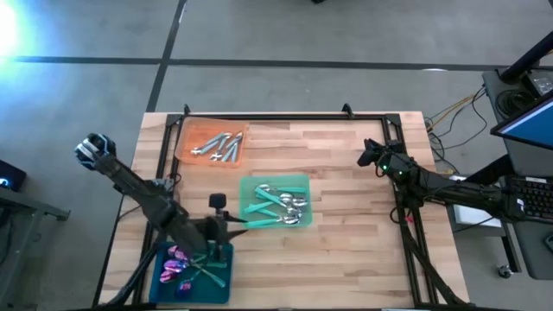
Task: Sort silverware by color (type)
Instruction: Return to Home Position
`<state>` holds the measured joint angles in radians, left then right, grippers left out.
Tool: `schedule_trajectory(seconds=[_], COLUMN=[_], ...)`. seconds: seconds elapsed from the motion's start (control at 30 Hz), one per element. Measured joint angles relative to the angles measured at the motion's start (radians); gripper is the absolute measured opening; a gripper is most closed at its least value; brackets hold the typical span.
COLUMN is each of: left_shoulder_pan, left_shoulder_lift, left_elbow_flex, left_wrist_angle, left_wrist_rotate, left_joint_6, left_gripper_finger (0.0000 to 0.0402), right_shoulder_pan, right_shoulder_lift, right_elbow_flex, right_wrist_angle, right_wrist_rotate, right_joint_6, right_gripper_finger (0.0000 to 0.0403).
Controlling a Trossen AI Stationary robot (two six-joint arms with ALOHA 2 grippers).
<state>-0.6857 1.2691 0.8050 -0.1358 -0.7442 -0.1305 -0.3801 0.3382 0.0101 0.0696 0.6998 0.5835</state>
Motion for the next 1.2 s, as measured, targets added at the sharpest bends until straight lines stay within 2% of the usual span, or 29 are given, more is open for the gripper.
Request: schedule_trajectory(seconds=[0.1,0.17,0.33,0.6,0.87,1.03,1.2], left_shoulder_pan=[0.001,0.001,0.001,0.014,0.015,0.026,0.058], left_shoulder_lift=[-0.125,-0.205,-0.368,-0.616,-0.770,-0.854,-0.976], left_elbow_flex=[-0.166,-0.263,-0.446,-0.671,-0.789,-0.794,-0.794], left_wrist_angle=[0.258,0.343,0.363,0.404,0.428,0.436,0.436], left_wrist_rotate=[-0.007,-0.010,-0.010,-0.010,-0.010,-0.009,-0.009], left_joint_6=[0.086,0.075,-0.065,-0.092,-0.089,-0.081,0.090], left_gripper_finger=[0.0098,0.0098,0.0098,0.0098,0.0098,0.0098,0.0098], right_shoulder_pan=[0.000,0.000,0.000,0.000,0.000,0.000,0.000], right_shoulder_lift=[0.000,0.000,0.003,0.004,0.004,0.004,0.004], right_elbow_flex=[0.000,0.000,0.000,0.000,0.000,0.000,0.000], right_wrist_angle=[0.000,0.000,0.002,0.007,0.011,0.012,0.013], right_wrist_rotate=[0.000,0.000,0.000,0.000,0.000,0.000,0.000], right_joint_6=[0.000,0.000,0.000,0.000,0.000,0.000,0.000], right_gripper_finger=[0.0084,0.0080,0.0074,0.0077,0.0084,0.0080,0.0073])
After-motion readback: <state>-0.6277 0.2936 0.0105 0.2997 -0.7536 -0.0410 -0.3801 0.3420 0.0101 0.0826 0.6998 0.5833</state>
